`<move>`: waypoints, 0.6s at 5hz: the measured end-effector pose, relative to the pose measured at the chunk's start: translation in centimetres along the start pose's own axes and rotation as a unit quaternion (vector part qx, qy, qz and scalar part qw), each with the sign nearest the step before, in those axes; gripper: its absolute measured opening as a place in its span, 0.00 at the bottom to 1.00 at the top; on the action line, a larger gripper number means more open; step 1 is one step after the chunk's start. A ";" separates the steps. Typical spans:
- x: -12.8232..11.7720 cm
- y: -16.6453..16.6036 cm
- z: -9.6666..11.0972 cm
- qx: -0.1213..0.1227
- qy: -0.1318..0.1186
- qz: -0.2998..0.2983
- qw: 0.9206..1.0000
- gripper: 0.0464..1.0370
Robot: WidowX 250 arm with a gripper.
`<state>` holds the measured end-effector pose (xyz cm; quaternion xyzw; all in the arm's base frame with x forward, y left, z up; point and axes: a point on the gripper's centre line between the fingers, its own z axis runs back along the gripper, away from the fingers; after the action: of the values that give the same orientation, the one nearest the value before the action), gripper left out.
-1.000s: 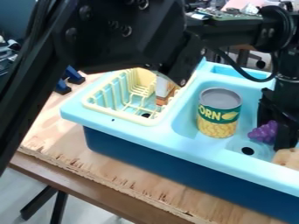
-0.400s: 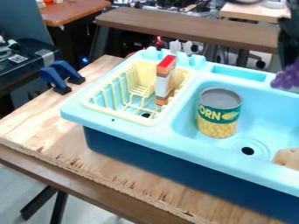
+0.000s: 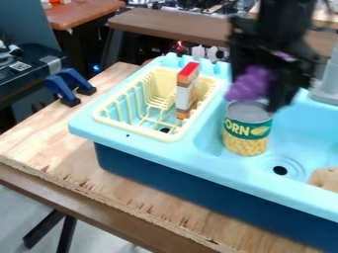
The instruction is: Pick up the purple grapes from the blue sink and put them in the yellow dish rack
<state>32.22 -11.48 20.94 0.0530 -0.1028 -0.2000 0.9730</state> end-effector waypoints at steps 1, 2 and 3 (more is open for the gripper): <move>-2.4 4.6 0.3 -0.010 -0.024 0.094 0.995 0.81; -4.2 9.6 0.0 -0.025 -0.059 0.171 0.983 0.81; -6.3 12.9 -0.6 -0.045 -0.082 0.228 0.969 0.81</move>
<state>31.57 2.90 21.11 -0.0320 -0.1829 0.0186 0.9824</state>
